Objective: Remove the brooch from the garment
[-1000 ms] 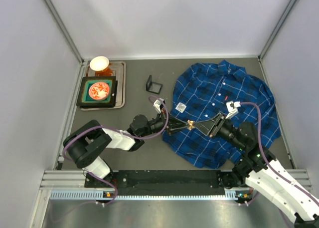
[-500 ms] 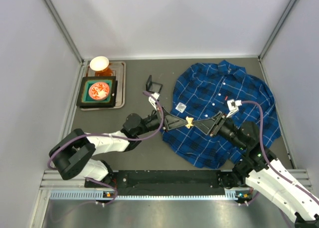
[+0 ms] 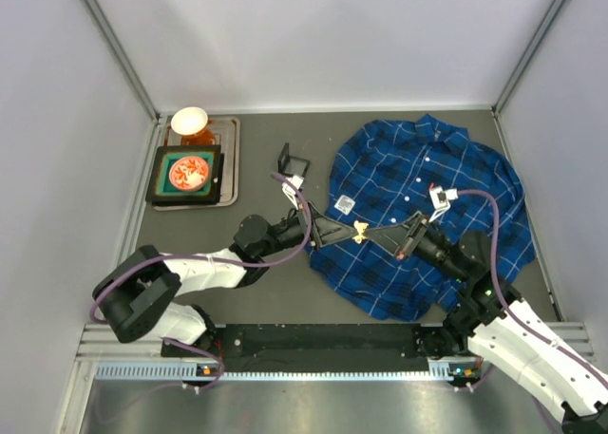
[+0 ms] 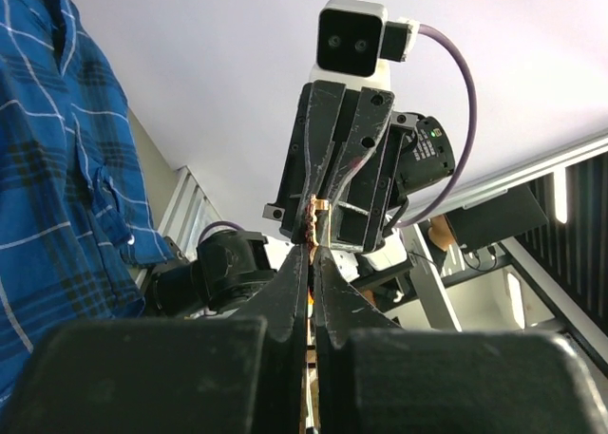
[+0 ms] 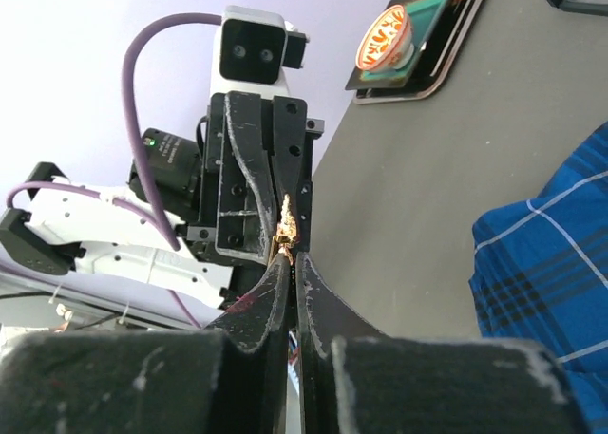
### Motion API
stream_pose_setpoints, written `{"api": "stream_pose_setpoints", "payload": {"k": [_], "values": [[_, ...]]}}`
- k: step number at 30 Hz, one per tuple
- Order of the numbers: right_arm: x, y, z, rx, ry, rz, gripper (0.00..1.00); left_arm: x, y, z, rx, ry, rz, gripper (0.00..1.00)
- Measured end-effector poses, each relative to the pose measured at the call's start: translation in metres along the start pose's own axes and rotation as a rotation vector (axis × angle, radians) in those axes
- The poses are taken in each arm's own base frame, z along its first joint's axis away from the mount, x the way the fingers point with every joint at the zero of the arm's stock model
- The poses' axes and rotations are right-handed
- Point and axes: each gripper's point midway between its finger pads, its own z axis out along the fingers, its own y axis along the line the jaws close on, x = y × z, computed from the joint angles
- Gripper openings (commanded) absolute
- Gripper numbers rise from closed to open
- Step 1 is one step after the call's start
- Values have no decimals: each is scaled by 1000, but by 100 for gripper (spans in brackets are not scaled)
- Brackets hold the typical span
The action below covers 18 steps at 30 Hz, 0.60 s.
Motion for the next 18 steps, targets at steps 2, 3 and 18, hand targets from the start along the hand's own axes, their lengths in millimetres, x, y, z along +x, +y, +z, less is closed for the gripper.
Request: {"api": "stream_pose_setpoints", "payload": {"k": [2,3,18], "values": [[1,-3,1,7,6,-5,0,0,3,0,-18,2,22,29],[3,-4,1,11,12,-9,0,0,5,-1,-36,6,33,32],[17,-24,7,64,100,-113,0,-2,13,-8,-223,88,299,61]]}}
